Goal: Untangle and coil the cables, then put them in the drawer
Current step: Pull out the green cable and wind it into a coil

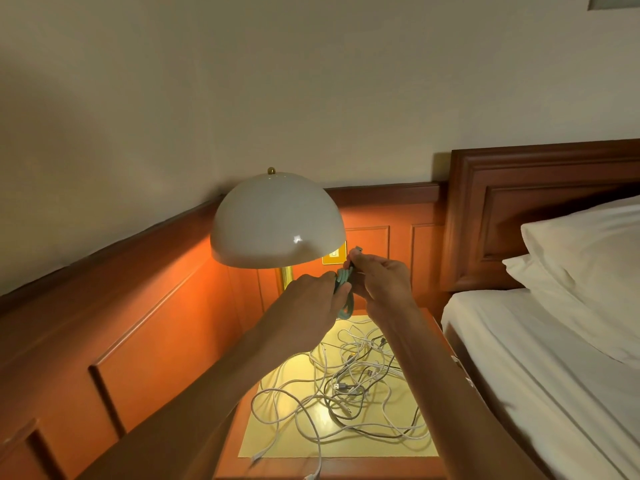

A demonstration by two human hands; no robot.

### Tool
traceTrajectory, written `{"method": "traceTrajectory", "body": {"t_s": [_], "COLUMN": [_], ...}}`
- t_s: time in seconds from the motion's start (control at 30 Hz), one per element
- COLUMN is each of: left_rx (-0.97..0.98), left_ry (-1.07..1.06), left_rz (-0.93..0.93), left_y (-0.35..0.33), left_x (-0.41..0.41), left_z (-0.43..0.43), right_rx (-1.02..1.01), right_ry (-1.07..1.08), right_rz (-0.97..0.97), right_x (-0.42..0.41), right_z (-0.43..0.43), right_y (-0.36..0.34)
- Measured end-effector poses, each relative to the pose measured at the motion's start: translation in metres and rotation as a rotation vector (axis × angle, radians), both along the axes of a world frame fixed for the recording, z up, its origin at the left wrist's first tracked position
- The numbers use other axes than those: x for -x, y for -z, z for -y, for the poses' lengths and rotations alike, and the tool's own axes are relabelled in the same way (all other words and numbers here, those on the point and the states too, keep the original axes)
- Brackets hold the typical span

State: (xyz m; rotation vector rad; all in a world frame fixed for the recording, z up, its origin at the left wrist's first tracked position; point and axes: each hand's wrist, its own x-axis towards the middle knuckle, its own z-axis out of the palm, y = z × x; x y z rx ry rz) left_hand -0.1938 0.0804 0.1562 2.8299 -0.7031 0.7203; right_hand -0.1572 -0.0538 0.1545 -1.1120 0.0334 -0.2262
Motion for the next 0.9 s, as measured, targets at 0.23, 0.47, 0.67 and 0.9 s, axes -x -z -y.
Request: {"method": "traceTrajectory", "body": {"t_s": [0.23, 0.47, 0.67, 0.9], "left_rx": [0.432, 0.235, -0.01, 0.346], "left_ry": [0.091, 0.097, 0.103, 0.238], "left_rz": [-0.325, -0.179, -0.183, -0.469], "left_y": [0.0, -0.008, -0.015, -0.022], "left_x": [0.003, -0.007, -0.004, -0.002], "left_z": [-0.009, -0.01, 0.004, 0.001], "right_rx": [0.059, 0.243, 0.183, 0.062], "right_ry": [-0.08, -0.02, 0.075, 0.013], "right_rz": [0.059, 0.156, 0.117, 0.065], "right_x": [0.005, 0.01, 0.004, 0.007], "right_z": [0.008, 0.024, 0.027, 0.025], "right_y": [0.004, -0.014, -0.007, -0.012]}}
